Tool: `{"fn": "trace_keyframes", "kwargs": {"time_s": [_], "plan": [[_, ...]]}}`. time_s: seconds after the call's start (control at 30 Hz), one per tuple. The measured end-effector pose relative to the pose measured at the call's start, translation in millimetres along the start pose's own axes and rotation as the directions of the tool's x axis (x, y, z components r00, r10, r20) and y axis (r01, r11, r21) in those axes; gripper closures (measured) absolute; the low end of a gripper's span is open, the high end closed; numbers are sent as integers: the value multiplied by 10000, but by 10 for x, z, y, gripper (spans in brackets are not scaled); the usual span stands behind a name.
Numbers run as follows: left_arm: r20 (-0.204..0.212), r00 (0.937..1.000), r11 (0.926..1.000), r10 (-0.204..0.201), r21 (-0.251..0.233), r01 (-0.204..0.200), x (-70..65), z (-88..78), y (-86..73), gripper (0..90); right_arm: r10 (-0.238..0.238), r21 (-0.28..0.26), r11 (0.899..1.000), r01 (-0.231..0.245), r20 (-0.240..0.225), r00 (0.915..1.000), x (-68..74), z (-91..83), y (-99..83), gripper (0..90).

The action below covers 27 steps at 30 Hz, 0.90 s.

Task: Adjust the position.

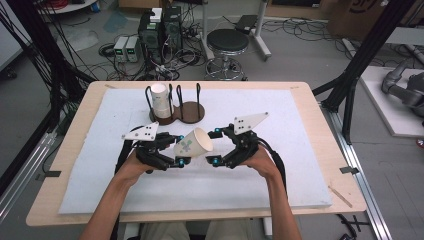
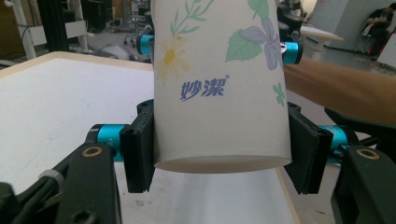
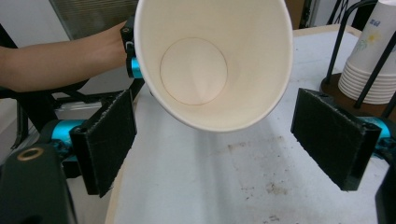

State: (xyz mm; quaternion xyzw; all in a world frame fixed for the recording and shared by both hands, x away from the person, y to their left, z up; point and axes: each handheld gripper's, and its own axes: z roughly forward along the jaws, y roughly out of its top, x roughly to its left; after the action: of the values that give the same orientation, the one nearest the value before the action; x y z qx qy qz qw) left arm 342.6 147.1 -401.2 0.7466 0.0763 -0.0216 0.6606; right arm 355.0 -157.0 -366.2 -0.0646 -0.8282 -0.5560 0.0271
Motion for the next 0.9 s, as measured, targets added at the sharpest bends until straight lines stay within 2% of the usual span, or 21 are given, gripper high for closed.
{"fn": "trace_keyframes", "kwargs": {"time_s": [0.3, 0.53, 0.73, 0.87, 0.9], "plan": [[183, 9998, 10000, 84, -30, -84, -8, 109, 16, 365, 3, -202, 9998, -9, -299, 9996, -1, 84, 16, 146], [245, 9996, 9999, 123, 44, -124, -8, 138, 19, 365, 22, -206, 9998, -29, -354, 9994, -3, 129, 22, 147], [312, 9994, 9998, 129, 141, -133, -12, 176, 13, 365, -68, -457, 9989, 48, -439, 9990, -7, 135, 29, 156], [376, 9992, 9997, 150, 182, -157, -18, 201, 14, 365, -52, -494, 9988, 26, -524, 9986, -6, 145, 30, 171], [383, 9991, 9995, 173, 244, -183, -18, 205, 14, 366, -55, -589, 9983, 22, -559, 9984, -6, 147, 30, 211]]}}
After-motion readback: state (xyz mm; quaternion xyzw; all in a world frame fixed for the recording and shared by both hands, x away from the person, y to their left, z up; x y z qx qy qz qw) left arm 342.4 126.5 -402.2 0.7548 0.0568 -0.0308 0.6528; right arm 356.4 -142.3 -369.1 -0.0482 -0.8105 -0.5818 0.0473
